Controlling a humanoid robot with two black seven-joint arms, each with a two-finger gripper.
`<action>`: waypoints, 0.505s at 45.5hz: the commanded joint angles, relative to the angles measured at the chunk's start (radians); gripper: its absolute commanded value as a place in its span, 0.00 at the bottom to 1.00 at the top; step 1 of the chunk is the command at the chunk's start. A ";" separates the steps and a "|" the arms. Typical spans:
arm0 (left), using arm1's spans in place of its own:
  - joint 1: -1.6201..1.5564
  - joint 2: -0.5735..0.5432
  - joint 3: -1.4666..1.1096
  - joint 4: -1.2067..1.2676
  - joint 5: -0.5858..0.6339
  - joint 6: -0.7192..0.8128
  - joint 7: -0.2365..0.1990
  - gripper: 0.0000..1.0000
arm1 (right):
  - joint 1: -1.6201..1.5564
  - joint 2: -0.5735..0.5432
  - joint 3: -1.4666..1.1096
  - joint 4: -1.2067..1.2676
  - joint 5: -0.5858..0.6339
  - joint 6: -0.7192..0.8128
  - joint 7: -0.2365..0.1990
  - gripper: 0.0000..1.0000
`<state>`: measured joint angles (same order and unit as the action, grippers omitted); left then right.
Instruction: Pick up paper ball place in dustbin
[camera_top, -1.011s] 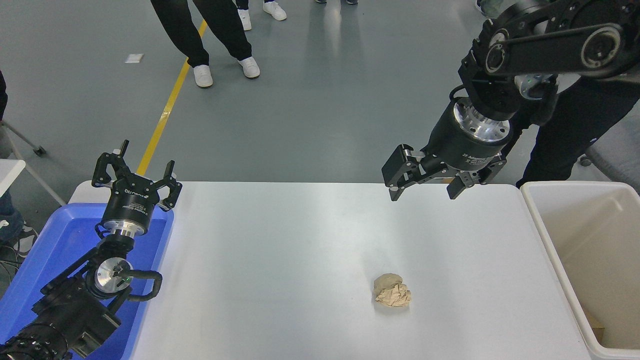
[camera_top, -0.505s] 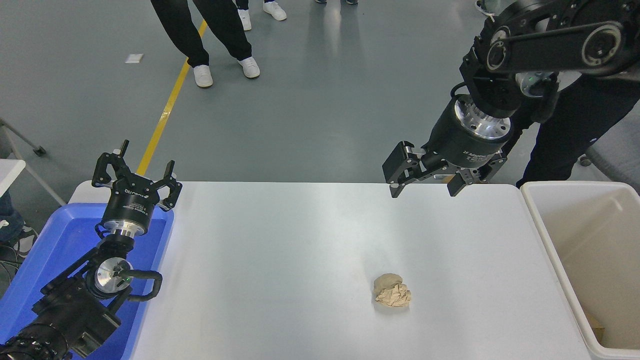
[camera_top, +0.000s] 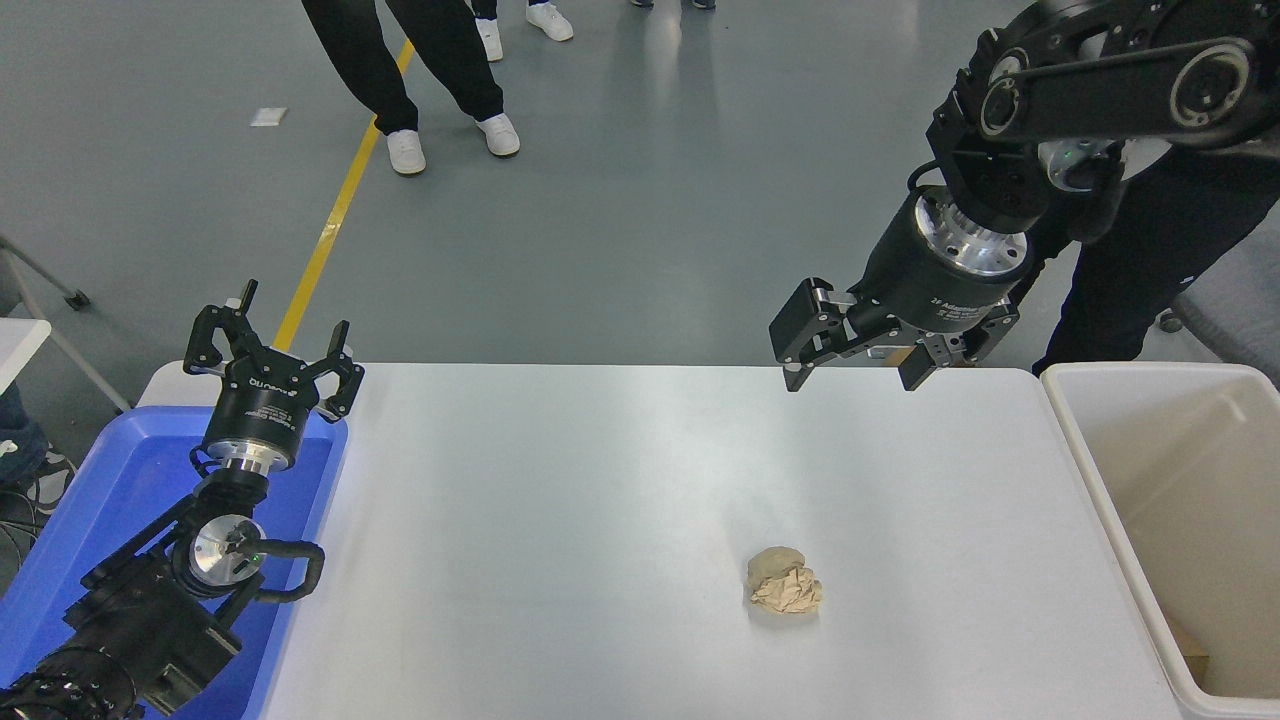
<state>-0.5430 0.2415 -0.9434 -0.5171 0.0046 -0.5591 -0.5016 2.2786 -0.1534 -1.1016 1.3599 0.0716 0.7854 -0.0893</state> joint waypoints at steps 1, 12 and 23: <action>0.000 -0.001 0.000 0.000 0.000 0.001 0.000 0.98 | -0.036 0.006 0.005 0.008 0.002 0.000 0.000 1.00; 0.000 0.001 0.000 0.000 0.000 0.001 0.000 0.98 | -0.183 0.063 0.002 -0.028 -0.006 -0.093 -0.001 1.00; 0.000 0.001 0.000 -0.001 0.000 0.001 0.000 0.98 | -0.320 0.129 0.003 -0.082 -0.018 -0.250 -0.001 1.00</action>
<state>-0.5431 0.2412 -0.9435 -0.5173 0.0045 -0.5590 -0.5016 2.0895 -0.0834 -1.0988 1.3337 0.0609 0.6582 -0.0903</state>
